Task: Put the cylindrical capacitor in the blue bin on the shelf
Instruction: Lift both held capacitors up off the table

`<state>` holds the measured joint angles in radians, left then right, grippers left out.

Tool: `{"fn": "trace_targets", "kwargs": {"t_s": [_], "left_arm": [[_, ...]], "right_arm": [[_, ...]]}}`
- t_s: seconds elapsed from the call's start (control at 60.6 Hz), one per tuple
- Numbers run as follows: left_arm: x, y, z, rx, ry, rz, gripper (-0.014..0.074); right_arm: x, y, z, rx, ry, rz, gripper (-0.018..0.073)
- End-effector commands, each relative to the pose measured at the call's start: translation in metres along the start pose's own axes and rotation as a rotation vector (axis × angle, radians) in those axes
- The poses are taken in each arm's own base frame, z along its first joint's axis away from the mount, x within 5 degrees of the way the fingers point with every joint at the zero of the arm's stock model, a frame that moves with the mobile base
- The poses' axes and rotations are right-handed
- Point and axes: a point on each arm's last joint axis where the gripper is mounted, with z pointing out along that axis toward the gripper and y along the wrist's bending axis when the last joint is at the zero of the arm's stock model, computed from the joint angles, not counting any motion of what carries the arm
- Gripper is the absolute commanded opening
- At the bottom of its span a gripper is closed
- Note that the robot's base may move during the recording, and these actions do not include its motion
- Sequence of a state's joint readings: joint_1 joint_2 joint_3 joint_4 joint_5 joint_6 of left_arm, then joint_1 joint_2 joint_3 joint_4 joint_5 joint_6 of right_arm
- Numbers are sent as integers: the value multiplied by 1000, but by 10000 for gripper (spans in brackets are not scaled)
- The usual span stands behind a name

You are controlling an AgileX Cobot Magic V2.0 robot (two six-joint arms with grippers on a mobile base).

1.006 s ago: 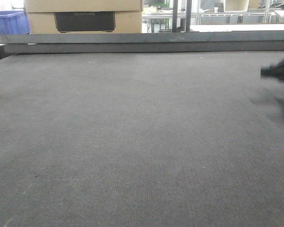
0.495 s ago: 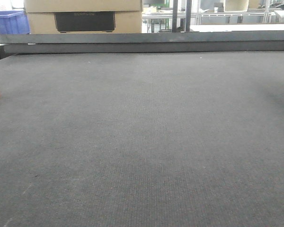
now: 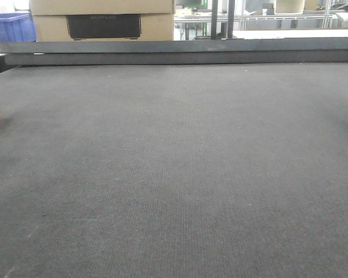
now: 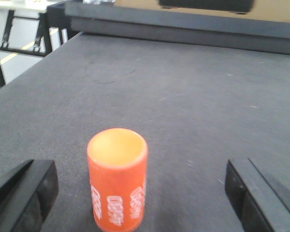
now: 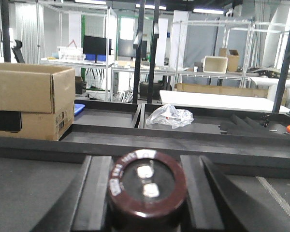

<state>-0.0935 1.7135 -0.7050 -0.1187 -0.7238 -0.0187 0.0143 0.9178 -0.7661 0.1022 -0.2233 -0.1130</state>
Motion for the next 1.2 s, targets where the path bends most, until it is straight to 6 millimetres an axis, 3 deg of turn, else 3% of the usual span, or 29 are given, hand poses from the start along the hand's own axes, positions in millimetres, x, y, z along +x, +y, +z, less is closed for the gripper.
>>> {"fn": "trace_targets", "kwargs": {"t_s": [0.0, 0.28, 0.577, 0.759, 0.874, 1.056, 1.188], "left_arm": [[3, 3, 15, -42, -13, -42, 612], [30, 23, 45, -100, 48, -48, 612], [31, 22, 80, -62, 40, -8, 612], [35, 21, 85, -58, 51, -4, 582], [35, 21, 85, -58, 51, -4, 419], [30, 20, 83, -52, 63, 0, -88], [5, 12, 71, -4, 107, 47, -111]], "right_arm": [[-6, 0, -6, 0, -37, -4, -130], [-6, 0, -8, -3, -17, -4, -130], [-5, 0, -8, -4, -4, -4, -130], [-4, 0, -8, -5, 0, -4, -130], [-4, 0, -8, -5, 3, -4, -130], [-1, 1, -8, -8, 33, -4, -130], [6, 1, -8, -18, 115, -5, -130]]}}
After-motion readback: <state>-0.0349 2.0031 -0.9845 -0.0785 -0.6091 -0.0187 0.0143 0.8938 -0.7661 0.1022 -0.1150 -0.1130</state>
